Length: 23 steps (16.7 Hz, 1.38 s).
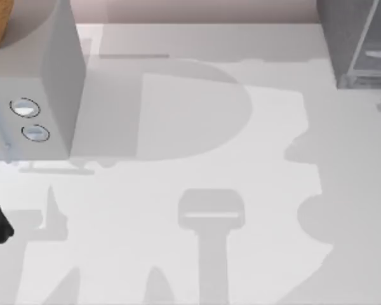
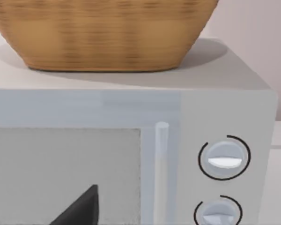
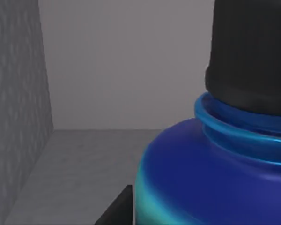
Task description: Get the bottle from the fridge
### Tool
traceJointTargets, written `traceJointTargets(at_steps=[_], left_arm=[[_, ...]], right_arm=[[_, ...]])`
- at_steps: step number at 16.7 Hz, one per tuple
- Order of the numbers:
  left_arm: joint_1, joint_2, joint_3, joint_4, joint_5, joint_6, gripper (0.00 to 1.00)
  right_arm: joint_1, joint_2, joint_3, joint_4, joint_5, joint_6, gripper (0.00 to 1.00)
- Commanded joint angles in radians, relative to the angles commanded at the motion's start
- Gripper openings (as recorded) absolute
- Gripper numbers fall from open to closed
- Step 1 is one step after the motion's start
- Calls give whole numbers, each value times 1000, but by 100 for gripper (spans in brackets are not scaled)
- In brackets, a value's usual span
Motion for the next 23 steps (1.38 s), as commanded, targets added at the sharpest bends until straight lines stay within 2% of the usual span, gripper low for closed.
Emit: traceJointTargets(at_steps=[4, 8, 19, 23], left_arm=[[0, 0, 0, 0, 0, 0, 100], [0, 0, 0, 0, 0, 0, 100], [0, 0, 0, 0, 0, 0, 100], [0, 0, 0, 0, 0, 0, 100]], right_arm=[[24, -165, -68, -96, 21, -4, 0], [60, -449, -181, -253, 56, -9, 0], [203, -1516, -618, -855, 183, -13, 0], [245, -1790, -738, -1023, 220, -15, 0]])
